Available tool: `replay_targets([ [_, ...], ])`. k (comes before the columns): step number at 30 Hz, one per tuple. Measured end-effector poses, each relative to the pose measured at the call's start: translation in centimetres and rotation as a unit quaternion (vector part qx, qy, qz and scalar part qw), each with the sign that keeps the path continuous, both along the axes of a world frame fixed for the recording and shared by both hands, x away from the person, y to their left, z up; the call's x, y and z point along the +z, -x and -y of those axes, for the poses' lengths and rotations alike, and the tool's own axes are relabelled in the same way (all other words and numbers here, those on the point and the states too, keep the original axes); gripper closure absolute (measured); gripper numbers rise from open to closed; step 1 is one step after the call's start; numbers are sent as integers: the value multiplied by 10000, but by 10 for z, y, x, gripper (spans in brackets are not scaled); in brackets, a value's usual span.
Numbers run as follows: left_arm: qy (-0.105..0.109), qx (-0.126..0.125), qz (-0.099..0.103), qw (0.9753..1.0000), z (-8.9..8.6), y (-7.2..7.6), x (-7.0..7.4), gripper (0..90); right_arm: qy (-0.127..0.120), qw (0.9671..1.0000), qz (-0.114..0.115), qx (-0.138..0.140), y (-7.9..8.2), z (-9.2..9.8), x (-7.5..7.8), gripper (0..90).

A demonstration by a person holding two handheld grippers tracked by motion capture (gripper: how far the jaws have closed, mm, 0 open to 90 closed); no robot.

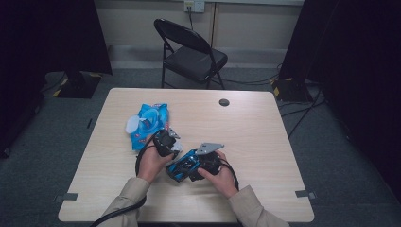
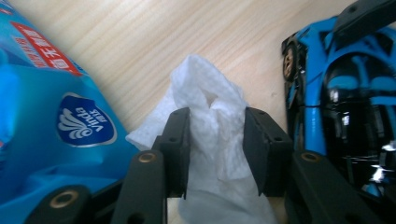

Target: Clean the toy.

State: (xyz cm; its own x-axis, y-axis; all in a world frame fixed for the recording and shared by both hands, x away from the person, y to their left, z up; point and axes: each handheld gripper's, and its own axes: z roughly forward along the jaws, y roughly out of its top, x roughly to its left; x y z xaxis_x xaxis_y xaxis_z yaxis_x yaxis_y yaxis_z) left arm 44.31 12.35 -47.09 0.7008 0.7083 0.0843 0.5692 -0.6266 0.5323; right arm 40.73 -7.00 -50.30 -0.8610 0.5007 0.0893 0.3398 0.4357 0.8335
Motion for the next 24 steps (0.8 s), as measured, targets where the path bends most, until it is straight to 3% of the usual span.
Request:
replay_targets([
  [10, -161, -62, -198, 9997, 9, 0, 1, 791, 5, 10000, 2, 6, 0, 0, 0, 58],
  [15, 38, -29, -63, 10000, 6, 5, 9, 760, 1, 10000, 0, 3, 0, 0, 0, 58],
  [19, 165, 51, 65, 9998, 1, 6, 15, 668, 1, 10000, 2, 4, 0, 0, 0, 58],
  [20, 274, 117, 197, 9994, -1, 6, 19, 641, 3, 10000, 5, 6, 0, 0, 0, 58],
  [24, 256, 202, 237, 9992, -7, 3, 22, 635, 3, 10000, 4, 6, 0, 0, 0, 58],
])
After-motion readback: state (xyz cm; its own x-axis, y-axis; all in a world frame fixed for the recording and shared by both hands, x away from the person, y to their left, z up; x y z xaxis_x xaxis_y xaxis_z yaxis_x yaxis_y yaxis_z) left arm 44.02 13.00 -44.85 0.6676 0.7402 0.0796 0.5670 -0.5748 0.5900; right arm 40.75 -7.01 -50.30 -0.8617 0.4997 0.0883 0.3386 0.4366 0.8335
